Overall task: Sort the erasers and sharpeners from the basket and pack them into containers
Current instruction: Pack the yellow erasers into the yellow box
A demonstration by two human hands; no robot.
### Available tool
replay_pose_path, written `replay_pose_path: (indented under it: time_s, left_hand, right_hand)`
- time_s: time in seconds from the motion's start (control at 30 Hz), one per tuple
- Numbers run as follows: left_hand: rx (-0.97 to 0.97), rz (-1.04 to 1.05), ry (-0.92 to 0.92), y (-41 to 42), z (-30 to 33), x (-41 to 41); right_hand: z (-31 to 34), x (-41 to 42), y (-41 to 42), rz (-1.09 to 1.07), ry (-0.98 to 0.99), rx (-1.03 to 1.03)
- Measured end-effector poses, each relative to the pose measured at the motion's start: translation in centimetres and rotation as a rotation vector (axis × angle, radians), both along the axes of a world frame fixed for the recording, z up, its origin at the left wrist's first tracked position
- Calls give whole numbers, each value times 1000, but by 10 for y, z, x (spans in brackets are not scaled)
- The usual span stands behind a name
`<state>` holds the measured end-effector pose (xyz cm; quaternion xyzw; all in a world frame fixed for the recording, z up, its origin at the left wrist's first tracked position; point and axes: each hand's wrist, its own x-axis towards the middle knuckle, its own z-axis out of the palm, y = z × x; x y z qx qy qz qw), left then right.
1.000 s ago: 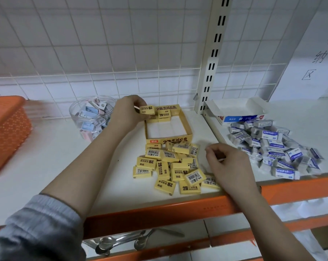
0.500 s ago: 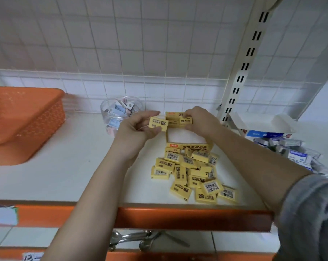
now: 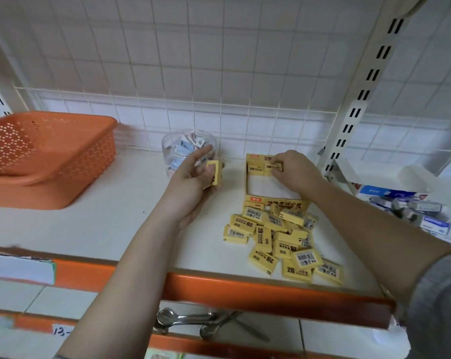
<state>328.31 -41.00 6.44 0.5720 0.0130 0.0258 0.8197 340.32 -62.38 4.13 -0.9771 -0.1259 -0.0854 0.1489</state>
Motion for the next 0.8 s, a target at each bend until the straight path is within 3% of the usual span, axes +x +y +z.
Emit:
replay_pose_path:
  time_s: [0.4,0.53,0.8]
  left_hand:
    - [744,-6,-170,-19,10,92]
    - [1024,-94,-184,-37,3,123]
    - [1140,-170,-165,-56,-8,141]
  right_hand:
    - [34,-81,-24,-87,78,120]
    - [21,-140,-39,-178,-3,261]
    - [-19,-196,-41,-364,-86,409]
